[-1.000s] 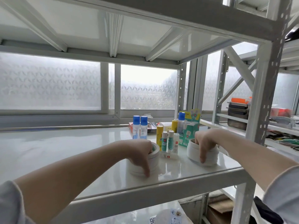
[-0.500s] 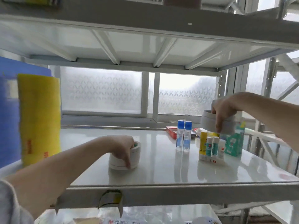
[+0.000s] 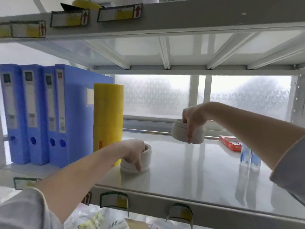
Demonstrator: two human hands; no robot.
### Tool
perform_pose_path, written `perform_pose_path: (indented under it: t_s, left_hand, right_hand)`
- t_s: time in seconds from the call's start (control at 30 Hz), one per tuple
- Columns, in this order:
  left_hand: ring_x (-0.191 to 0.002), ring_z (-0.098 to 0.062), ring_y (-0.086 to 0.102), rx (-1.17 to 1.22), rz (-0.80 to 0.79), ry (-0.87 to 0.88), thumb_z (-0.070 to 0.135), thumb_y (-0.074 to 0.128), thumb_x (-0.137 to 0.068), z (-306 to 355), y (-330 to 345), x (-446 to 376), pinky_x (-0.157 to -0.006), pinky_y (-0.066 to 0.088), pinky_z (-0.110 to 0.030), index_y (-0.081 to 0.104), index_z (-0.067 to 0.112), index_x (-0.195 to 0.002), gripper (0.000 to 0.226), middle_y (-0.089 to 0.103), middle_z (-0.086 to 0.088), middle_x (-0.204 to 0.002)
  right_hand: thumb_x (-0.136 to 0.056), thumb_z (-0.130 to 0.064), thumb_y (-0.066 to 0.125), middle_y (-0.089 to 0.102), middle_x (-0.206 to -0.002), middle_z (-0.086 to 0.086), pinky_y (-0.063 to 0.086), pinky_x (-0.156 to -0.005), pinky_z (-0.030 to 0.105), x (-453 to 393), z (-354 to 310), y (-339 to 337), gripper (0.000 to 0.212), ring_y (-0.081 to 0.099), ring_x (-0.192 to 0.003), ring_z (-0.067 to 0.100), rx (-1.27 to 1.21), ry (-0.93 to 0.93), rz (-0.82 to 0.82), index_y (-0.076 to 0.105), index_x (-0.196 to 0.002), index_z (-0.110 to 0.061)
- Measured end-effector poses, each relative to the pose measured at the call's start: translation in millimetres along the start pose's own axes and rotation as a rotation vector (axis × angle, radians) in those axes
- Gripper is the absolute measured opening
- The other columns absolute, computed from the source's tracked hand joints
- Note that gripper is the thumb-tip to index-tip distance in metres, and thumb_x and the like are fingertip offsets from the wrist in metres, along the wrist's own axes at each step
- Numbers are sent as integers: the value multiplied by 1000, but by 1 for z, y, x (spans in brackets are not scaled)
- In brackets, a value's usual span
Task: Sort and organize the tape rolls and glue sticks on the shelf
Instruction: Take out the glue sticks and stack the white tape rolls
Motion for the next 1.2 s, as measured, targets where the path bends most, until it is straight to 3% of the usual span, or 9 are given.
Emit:
perform_pose_path:
  t_s: [0.17,0.3,0.47,0.6,0.73,0.77,0.83,0.93,1.2]
  left_hand:
    - [-73,-22,44,44,8,8,37,79,-71,0,5,-11,-54,33,-28,46,11,-65,43,46,-2,-70]
    - [-75,-23,44,36,23,37,36,79,-70,13,5,-20,-64,37,-30,47,9,-68,43,61,-19,-95]
    - [-76,-22,46,28,4,45,35,80,-70,15,8,-23,-64,38,-30,37,14,-60,49,52,-6,-77]
    - [-70,-20,45,71,-28,36,40,81,-65,8,8,-21,-57,35,-28,56,8,-72,41,43,2,-64]
    - [-59,-15,41,221,36,52,42,83,-62,-7,-11,-15,-51,32,-24,59,17,-59,35,43,4,-57]
    - [-59,-14,41,262,62,60,41,83,-62,-13,-20,-12,-54,34,-23,62,5,-70,43,45,4,-58]
    - [-71,-15,54,309,105,59,42,84,-62,-28,-35,-3,-68,48,-26,56,25,-73,34,60,4,-74]
    - [-101,-16,63,319,134,-39,44,84,-61,-58,-46,12,-92,53,-34,65,16,-117,65,68,4,-111]
    - [-105,-20,61,294,37,-139,47,83,-62,-91,-9,25,-93,53,-36,58,15,-127,76,64,2,-118]
  right_hand:
    - [-61,-42,85,59,-87,-1,45,-67,27,-16,-28,0,46,59,-86,24,23,-52,-9,58,-89,-17]
    - [-63,-41,84,59,-85,0,44,-65,27,-21,-30,2,44,58,-84,24,44,-58,-5,58,-88,-17]
    - [-62,-41,84,59,-88,0,44,-59,26,-22,-25,11,47,58,-83,23,45,-41,-23,57,-92,-17]
    - [-61,-42,84,62,-97,2,48,-70,29,-25,-31,15,50,62,-92,25,37,-57,-26,60,-97,-17]
    - [-60,-42,85,62,-93,1,48,-73,29,-29,-49,7,49,62,-93,25,21,-101,-4,58,-92,-17]
    - [-60,-42,85,62,-93,1,48,-73,29,-31,-55,5,50,62,-92,25,16,-112,2,58,-93,-17]
    - [-60,-42,85,62,-92,1,48,-73,29,-35,-69,0,50,62,-91,25,10,-145,10,58,-93,-17]
    - [-61,-42,85,62,-91,-1,47,-71,29,-41,-95,-3,46,61,-89,23,4,-205,8,59,-92,-19]
    - [-63,-41,84,58,-82,-4,46,-67,26,-51,-142,1,41,57,-85,22,28,-289,-17,62,-90,-19]
Point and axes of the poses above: each hand's wrist, its own x-axis away from the middle knuckle, its own y-axis out of the palm, z = x × y, the point moved 8 cm from there along -x, towards the middle knuckle
